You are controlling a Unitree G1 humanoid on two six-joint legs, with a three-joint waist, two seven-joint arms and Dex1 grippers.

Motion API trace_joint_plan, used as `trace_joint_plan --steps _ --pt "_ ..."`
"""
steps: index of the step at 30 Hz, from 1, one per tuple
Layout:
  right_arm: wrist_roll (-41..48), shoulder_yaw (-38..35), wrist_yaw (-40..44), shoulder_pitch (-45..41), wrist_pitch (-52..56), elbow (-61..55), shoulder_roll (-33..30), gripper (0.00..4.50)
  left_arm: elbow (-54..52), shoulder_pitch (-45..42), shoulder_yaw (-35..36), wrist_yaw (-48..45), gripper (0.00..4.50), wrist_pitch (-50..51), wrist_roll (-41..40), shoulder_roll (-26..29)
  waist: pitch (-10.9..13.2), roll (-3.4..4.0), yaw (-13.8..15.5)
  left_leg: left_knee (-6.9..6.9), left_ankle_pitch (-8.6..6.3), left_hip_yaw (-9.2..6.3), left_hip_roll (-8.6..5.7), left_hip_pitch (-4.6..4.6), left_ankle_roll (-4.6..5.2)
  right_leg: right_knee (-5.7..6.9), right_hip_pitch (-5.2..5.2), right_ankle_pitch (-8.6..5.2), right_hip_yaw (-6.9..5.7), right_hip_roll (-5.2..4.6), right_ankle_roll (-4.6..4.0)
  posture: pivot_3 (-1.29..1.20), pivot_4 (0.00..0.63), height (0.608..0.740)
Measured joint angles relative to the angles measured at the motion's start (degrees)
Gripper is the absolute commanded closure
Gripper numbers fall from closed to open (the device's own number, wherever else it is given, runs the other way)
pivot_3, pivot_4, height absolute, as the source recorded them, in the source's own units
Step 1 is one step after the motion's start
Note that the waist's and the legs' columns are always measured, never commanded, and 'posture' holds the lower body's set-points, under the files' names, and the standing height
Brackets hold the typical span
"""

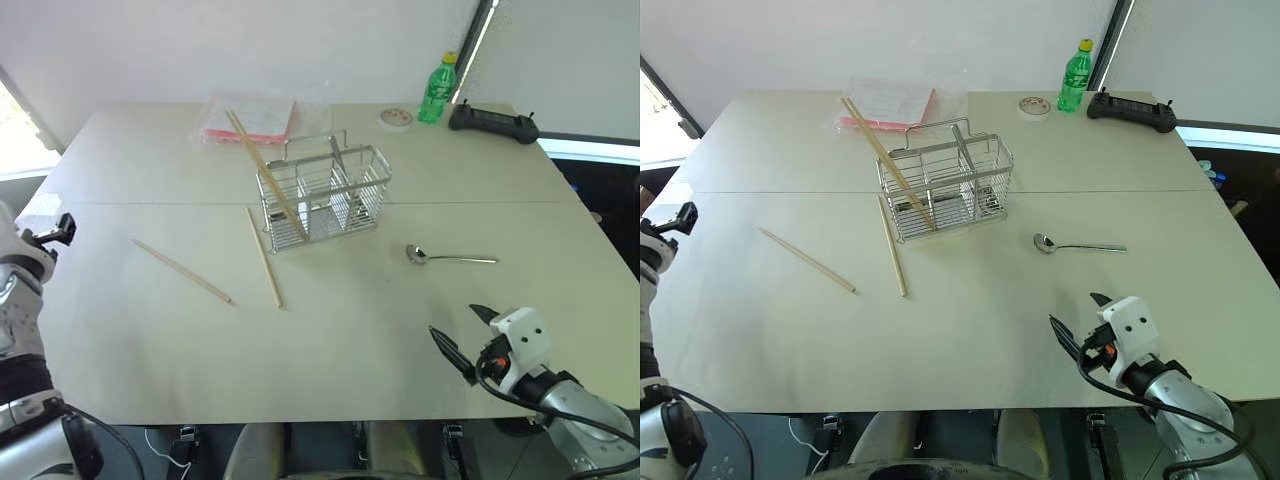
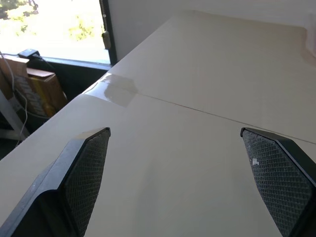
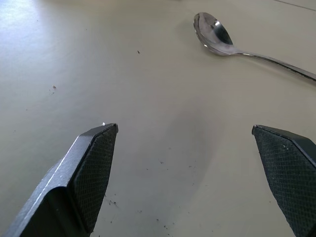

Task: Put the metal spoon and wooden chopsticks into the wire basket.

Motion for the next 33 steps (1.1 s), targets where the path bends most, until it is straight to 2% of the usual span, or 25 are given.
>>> trace_joint_plan --steps 28,33 --pt "-0.6 -0.3 3.0 -2.0 -9.4 10.2 0.0 0.00 0.1 0.0 -0.1 -1.8 0.04 -0.4 -0.7 0.0 0.0 -0.01 0.0 0.04 0.03 0.05 0.00 0.02 0.05 0.03 0.03 0.01 -0.01 0.04 0.00 0.00 0.150 0.690" --pt "-1.1 -1.2 3.3 -3.4 -10.0 12.1 -0.3 0.00 -2.7 0.1 -0.7 -2.9 0.04 0.3 -1.1 -0.1 0.0 0.00 0.0 0.07 0.03 0.06 0.01 0.03 0.05 0.03 0.05 0.01 0.00 0.04 0.00 0.00 0.150 0.690"
